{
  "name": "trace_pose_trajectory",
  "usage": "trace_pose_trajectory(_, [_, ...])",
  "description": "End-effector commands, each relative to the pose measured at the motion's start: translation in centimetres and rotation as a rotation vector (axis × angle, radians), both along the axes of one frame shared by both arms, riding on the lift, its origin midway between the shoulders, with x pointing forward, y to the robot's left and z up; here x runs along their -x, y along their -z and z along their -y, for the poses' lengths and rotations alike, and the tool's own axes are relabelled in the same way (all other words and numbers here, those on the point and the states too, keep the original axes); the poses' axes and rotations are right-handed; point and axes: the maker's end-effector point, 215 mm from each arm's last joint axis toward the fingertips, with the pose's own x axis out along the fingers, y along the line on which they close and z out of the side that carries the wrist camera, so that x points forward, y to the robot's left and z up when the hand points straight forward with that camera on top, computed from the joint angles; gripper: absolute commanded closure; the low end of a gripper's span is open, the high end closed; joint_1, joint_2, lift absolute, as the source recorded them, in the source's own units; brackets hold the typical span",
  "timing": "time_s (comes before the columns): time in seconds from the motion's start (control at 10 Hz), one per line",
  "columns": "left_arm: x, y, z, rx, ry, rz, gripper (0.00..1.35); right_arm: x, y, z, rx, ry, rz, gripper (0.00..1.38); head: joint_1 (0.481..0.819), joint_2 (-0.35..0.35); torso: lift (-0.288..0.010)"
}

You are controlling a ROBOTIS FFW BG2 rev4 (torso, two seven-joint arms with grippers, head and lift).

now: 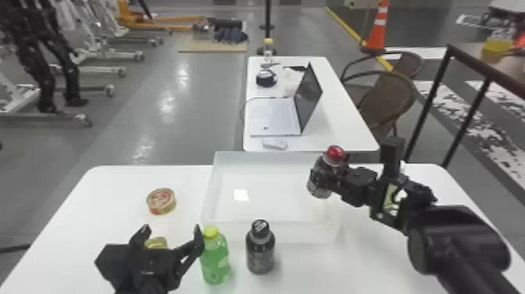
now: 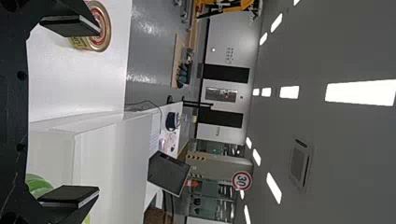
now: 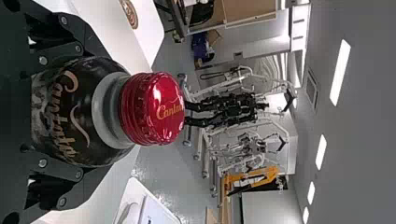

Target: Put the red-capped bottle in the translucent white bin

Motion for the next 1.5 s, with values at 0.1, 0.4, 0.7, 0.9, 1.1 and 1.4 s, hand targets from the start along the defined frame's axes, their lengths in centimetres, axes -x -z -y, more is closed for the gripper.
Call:
trace_pose_trajectory(0.1, [-0.1,-0.1,-0.2,0.005,-0.003,0.003,0.11,0.4,2.5,-0.8,-0.005,-0.004,-0.047,1.08,0.549,0.000,-0.100])
trace_pose_trajectory(0.4, [-0.1,-0.1,-0.3,0.002,-0.002,0.004,0.11,0.6,3.6,-1.2,0.008,-0.006,-0.065,0.92,0.549,0.000,-0.100])
trace_pose_trajectory(0.7, [0.0,0.0,-0.4,0.000,-0.002,0.001,0.11,0.5,3.4,-1.1,0.005,-0.005,-0.059,0.44,0.549,0.000,-0.100])
trace_pose_trajectory(0.9, [0.0,0.0,-0.4,0.002,-0.002,0.001,0.11,0.5,3.5,-0.9,0.007,0.000,-0.061,0.34,0.549,0.000,-0.100])
trace_pose_trajectory(1.1, [0.0,0.1,-0.4,0.002,-0.002,0.001,0.11,0.5,3.4,-0.9,0.003,0.000,-0.058,0.33,0.549,0.000,-0.100])
trace_pose_trajectory(1.4, [0.1,-0.1,-0.4,0.002,-0.003,0.007,0.11,2.1,-0.8,-1.5,-0.041,-0.004,0.038,0.33,0.549,0.000,-0.100])
